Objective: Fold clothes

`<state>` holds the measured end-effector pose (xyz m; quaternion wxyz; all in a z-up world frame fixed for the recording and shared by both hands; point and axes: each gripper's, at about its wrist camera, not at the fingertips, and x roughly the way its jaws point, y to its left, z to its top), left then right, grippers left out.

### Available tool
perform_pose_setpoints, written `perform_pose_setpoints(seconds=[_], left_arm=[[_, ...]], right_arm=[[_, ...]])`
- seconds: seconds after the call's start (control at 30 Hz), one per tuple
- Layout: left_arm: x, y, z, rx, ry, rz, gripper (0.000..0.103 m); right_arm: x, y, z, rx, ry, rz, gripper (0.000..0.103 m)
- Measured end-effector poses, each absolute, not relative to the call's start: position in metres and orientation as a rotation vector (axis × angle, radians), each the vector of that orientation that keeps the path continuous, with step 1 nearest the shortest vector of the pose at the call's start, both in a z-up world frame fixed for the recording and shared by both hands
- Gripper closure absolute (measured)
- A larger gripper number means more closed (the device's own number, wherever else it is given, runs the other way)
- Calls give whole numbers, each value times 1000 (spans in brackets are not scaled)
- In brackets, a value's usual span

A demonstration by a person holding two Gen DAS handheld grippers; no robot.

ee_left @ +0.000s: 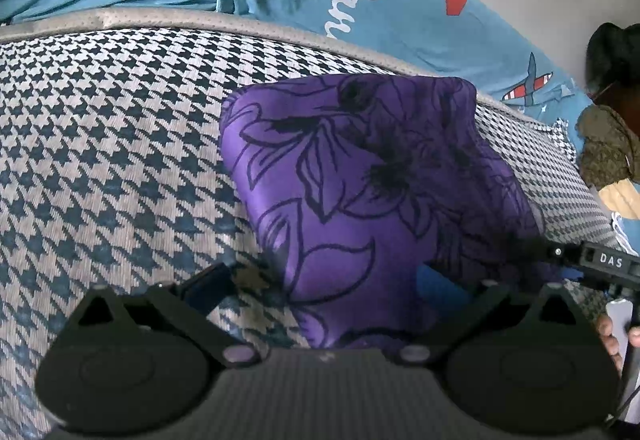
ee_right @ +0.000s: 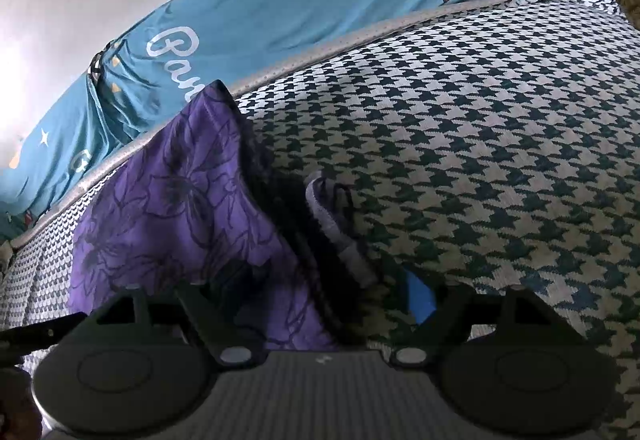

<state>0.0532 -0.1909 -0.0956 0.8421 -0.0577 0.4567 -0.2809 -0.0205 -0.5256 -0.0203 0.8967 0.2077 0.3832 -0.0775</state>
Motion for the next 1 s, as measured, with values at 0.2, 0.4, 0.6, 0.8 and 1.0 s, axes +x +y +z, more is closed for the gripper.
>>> perform_pose_setpoints(seconds=[0.2,0.4,0.6,0.8,1.0], left_arm=[[55,-192,-95,-127,966,-590,0],[56,-190,-93,-153,966,-598,0],[56,-191,-94,-141,963,-608,0],[58,-191,-95,-142,964,-615,0],[64,-198,-95,-140,956,-647,0]], right_arm=[[-16,-519,-22,385,785,-116,27],[-15,-511,-21,375,763,-35,49],[-14,-516,-23,393,774,-70,52],[-11,-518,-25,415,780,-76,48],[-6,-514,-28,408,773,-65,43]])
